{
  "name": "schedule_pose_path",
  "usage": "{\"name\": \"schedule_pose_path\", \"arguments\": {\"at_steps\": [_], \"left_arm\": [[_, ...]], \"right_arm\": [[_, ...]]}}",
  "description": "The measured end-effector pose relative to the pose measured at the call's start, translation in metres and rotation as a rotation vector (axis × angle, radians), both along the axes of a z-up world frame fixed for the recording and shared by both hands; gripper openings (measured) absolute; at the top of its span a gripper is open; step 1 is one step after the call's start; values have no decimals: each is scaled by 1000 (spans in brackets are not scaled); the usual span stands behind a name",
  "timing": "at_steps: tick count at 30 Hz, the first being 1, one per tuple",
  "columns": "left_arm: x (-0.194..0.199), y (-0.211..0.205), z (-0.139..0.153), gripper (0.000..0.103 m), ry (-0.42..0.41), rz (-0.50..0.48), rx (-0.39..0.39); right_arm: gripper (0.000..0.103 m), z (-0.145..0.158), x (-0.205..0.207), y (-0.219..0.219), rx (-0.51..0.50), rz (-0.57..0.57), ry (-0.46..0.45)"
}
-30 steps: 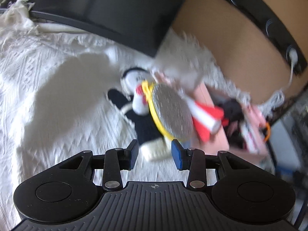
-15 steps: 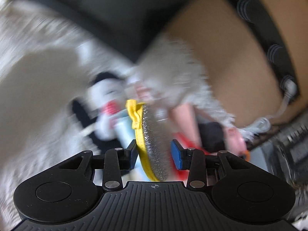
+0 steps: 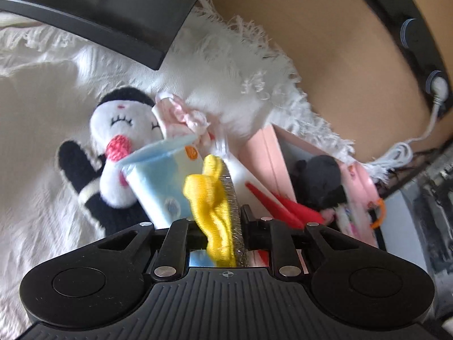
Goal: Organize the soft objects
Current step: 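Grasp the yellow-rimmed glitter pad with the left tool, then grasp the pink lace scrunchie with the right tool while the left tool holds the glitter pad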
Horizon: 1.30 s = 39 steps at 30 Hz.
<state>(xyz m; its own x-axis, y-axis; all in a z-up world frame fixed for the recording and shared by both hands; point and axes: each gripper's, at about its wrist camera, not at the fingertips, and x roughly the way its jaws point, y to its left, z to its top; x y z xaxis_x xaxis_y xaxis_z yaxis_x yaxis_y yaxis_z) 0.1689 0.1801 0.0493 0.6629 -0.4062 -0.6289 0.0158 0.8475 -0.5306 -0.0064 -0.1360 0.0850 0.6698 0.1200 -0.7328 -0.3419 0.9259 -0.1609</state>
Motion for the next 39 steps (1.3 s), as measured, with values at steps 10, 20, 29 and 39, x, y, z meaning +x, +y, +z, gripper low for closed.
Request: {"name": "schedule_pose_path", "arguments": {"at_steps": [10,20,29,39], "left_arm": [[-122,65,3,18,30,47,-81],[-191,106,-17,18,71,166,-165],[-185,96,-27,18,100,107,-179],[-162,36,-24,18,132,-88,-160]], "right_arm": [[76,24,140,126,184,252,93],[62,-77,258,235,174,96,305],[10,-3,215,201,268,225,279],[10,38,80,107,182,281,262]]}}
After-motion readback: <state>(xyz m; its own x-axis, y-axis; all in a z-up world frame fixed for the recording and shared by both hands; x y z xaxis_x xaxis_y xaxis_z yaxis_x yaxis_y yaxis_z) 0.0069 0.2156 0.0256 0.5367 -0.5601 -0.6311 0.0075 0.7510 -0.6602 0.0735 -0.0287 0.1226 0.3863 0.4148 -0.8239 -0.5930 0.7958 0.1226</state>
